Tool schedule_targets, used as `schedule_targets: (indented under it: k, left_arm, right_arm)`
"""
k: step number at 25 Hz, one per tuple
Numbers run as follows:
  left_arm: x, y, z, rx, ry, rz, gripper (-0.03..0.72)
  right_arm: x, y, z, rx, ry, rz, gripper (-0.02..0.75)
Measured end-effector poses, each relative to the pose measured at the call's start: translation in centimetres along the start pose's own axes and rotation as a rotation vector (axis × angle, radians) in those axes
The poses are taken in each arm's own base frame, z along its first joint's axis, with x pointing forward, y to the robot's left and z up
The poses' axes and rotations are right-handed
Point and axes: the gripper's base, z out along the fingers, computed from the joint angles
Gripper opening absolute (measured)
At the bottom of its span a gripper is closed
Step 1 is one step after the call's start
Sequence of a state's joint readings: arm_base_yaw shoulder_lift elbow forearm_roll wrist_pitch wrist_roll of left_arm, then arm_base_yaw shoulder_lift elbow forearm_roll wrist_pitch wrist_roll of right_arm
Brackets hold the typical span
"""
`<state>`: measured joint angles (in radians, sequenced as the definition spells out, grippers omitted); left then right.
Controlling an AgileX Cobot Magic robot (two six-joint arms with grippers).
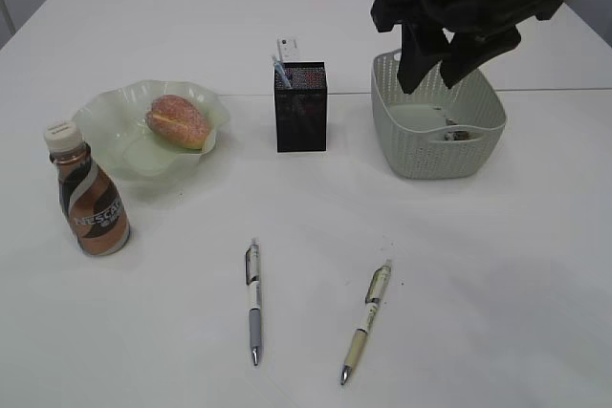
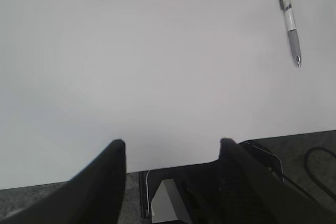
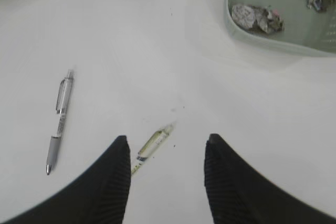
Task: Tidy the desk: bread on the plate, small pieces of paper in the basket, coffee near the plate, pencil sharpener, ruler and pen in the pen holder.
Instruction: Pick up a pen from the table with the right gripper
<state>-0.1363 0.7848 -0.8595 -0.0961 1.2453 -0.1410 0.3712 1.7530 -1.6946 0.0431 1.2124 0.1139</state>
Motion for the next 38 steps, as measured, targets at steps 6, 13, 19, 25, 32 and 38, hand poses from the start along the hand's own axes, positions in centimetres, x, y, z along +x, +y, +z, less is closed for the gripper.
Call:
schedule_targets:
  k: [6,13,19,25,32,38]
  left_arm:
    - [0.1,-0.3,0.0,0.032,0.007,-0.011,0.416]
    - [0.1,-0.3,0.0,0.034,0.007,-0.012,0.416]
    - [0.1,-0.4,0.0,0.042,0.01,-0.015,0.416]
    - [0.1,-0.5,0.0,0.053,0.012,-0.018,0.416]
    - [0.1,-0.5,0.0,0.055,0.014,-0.019,0.416]
    - [0.1,-0.5,0.0,0.055,0.014,-0.019,0.416]
  right_arm:
    - [0.3,0.0,-0.3,-0.002,0.016,0.003,0.344]
    - [4.5,-0.5,-0.2,0.011,0.108,0.134,0.344]
    - [11.0,-1.0,0.1,0.011,0.234,0.226,0.344]
    - [12.3,-0.8,0.7,-0.018,0.279,0.255,0.344]
    - [11.1,-0.5,1.6,-0.052,0.185,0.43,0.344]
    - [9.2,0.9,4.1,-0.081,0.059,0.592,0.344]
